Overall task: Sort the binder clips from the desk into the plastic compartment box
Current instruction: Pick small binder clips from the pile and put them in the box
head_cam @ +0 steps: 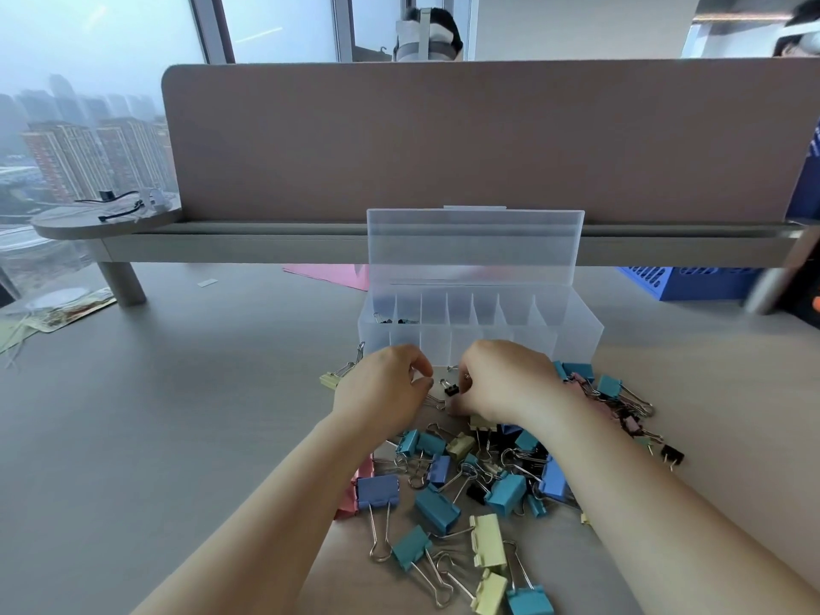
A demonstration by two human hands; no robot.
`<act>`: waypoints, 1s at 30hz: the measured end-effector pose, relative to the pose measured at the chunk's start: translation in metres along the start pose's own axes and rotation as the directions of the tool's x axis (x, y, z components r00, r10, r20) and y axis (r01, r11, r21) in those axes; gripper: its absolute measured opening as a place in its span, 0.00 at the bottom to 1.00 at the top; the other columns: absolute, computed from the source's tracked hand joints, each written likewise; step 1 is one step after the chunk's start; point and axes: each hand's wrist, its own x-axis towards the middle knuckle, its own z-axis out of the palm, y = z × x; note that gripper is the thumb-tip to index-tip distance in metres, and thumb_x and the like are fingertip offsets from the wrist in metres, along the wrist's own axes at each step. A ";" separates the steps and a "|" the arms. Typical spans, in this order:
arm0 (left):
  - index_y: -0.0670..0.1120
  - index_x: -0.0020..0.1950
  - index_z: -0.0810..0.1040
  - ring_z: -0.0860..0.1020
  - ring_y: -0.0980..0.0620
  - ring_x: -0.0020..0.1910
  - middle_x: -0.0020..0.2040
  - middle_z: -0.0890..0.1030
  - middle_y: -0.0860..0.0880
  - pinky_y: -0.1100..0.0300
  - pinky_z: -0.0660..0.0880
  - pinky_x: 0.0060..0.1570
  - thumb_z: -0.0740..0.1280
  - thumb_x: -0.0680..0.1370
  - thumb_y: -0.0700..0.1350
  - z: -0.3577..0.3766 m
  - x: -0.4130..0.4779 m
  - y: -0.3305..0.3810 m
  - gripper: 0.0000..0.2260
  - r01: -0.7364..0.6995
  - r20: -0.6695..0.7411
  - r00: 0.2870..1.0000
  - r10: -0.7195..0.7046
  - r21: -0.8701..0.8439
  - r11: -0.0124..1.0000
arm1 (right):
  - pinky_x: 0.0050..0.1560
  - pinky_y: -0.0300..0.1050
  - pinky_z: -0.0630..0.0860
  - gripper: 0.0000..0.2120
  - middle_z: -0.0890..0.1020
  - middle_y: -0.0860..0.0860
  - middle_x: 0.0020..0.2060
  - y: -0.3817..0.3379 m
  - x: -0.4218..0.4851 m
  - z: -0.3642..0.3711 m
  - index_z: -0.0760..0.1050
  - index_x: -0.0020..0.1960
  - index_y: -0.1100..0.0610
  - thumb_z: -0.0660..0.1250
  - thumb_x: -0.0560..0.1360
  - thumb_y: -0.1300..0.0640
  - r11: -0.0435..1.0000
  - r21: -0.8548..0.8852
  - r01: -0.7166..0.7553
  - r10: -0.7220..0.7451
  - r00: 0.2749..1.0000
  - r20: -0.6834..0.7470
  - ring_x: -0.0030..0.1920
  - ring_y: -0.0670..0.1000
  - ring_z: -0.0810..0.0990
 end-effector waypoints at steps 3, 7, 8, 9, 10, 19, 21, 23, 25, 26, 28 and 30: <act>0.56 0.59 0.76 0.76 0.51 0.47 0.41 0.72 0.56 0.61 0.71 0.40 0.65 0.78 0.50 0.001 0.000 0.003 0.10 -0.034 0.008 0.999 0.033 0.046 0.998 | 0.35 0.43 0.68 0.13 0.80 0.54 0.36 0.004 0.000 -0.005 0.81 0.45 0.59 0.71 0.69 0.49 0.989 0.149 -0.026 0.017 0.998 0.062 0.38 0.54 0.78; 0.57 0.60 0.76 0.77 0.50 0.48 0.44 0.74 0.53 0.59 0.72 0.41 0.66 0.77 0.55 0.002 0.003 0.012 0.13 -0.060 0.052 0.997 0.056 0.088 0.994 | 0.33 0.42 0.59 0.16 0.67 0.55 0.30 0.020 0.002 -0.016 0.76 0.41 0.69 0.70 0.68 0.54 0.928 0.369 -0.053 0.043 0.998 0.035 0.31 0.50 0.63; 0.57 0.59 0.76 0.77 0.51 0.48 0.46 0.76 0.53 0.59 0.71 0.40 0.66 0.76 0.58 0.003 0.004 0.014 0.13 -0.062 0.061 0.997 0.056 0.103 0.993 | 0.33 0.42 0.57 0.15 0.65 0.55 0.31 0.024 0.002 -0.018 0.74 0.38 0.70 0.69 0.69 0.56 0.914 0.402 -0.056 0.050 0.998 0.028 0.31 0.50 0.62; 0.56 0.58 0.76 0.77 0.51 0.50 0.47 0.78 0.53 0.60 0.70 0.39 0.66 0.76 0.59 0.005 0.005 0.017 0.13 -0.063 0.066 0.996 0.055 0.127 0.990 | 0.33 0.42 0.56 0.13 0.64 0.55 0.31 0.026 0.001 -0.019 0.72 0.35 0.69 0.67 0.70 0.58 0.906 0.420 -0.057 0.052 0.998 0.023 0.31 0.50 0.60; 0.56 0.57 0.77 0.77 0.50 0.51 0.50 0.79 0.53 0.60 0.70 0.40 0.66 0.76 0.59 0.007 0.006 0.019 0.13 -0.063 0.070 0.996 0.053 0.154 0.986 | 0.33 0.42 0.55 0.12 0.62 0.56 0.31 0.027 0.000 -0.020 0.70 0.32 0.64 0.66 0.70 0.59 0.904 0.423 -0.058 0.054 0.998 0.021 0.30 0.50 0.59; 0.56 0.55 0.79 0.77 0.49 0.54 0.54 0.80 0.52 0.60 0.67 0.39 0.64 0.77 0.52 0.008 0.005 0.021 0.08 -0.059 0.059 0.997 0.047 0.224 0.973 | 0.39 0.41 0.74 0.02 0.81 0.46 0.34 0.032 0.000 -0.024 0.84 0.43 0.55 0.72 0.71 0.58 0.911 0.413 0.012 -0.031 0.999 0.040 0.36 0.46 0.77; 0.55 0.55 0.78 0.77 0.50 0.55 0.55 0.79 0.53 0.61 0.67 0.40 0.63 0.79 0.53 0.007 0.005 0.020 0.08 -0.079 0.047 0.996 0.070 0.242 0.967 | 0.39 0.42 0.73 0.02 0.80 0.46 0.34 0.028 -0.001 -0.024 0.83 0.43 0.54 0.73 0.70 0.57 0.933 0.360 0.029 -0.058 0.996 0.069 0.36 0.48 0.76; 0.55 0.55 0.78 0.76 0.51 0.55 0.56 0.79 0.54 0.60 0.66 0.40 0.62 0.79 0.53 0.006 0.005 0.018 0.08 -0.081 0.038 0.997 0.074 0.228 0.970 | 0.39 0.44 0.72 0.03 0.80 0.49 0.36 0.022 -0.001 -0.022 0.83 0.44 0.53 0.73 0.70 0.55 0.963 0.268 0.033 -0.061 0.994 0.096 0.38 0.51 0.77; 0.56 0.56 0.78 0.76 0.51 0.54 0.55 0.78 0.54 0.60 0.66 0.40 0.63 0.79 0.54 0.004 0.005 0.015 0.08 -0.073 0.035 0.997 0.067 0.203 0.976 | 0.39 0.44 0.71 0.04 0.81 0.51 0.40 0.019 -0.001 -0.020 0.82 0.45 0.52 0.71 0.70 0.56 0.982 0.187 0.025 -0.046 0.993 0.107 0.42 0.54 0.78; 0.56 0.57 0.77 0.76 0.51 0.54 0.55 0.78 0.54 0.60 0.67 0.41 0.63 0.78 0.54 0.002 0.005 0.013 0.09 -0.069 0.040 0.997 0.062 0.194 0.979 | 0.39 0.43 0.71 0.05 0.81 0.51 0.40 0.019 -0.002 -0.019 0.83 0.45 0.51 0.69 0.70 0.58 0.986 0.167 0.022 -0.041 0.993 0.111 0.43 0.54 0.78; 0.56 0.58 0.76 0.76 0.51 0.54 0.55 0.78 0.54 0.60 0.69 0.41 0.64 0.77 0.55 0.000 0.004 0.010 0.11 -0.057 0.058 0.997 0.047 0.185 0.981 | 0.38 0.44 0.71 0.07 0.79 0.48 0.37 0.019 -0.003 -0.019 0.83 0.46 0.50 0.69 0.71 0.58 0.986 0.169 0.018 -0.039 0.992 0.121 0.41 0.52 0.77; 0.56 0.58 0.76 0.76 0.51 0.54 0.54 0.78 0.54 0.59 0.70 0.42 0.66 0.76 0.56 0.000 0.004 0.010 0.12 -0.036 0.068 0.997 0.023 0.190 0.981 | 0.40 0.44 0.72 0.05 0.78 0.45 0.37 0.017 -0.003 -0.020 0.83 0.46 0.49 0.71 0.71 0.54 0.984 0.179 0.024 -0.047 0.991 0.127 0.42 0.50 0.77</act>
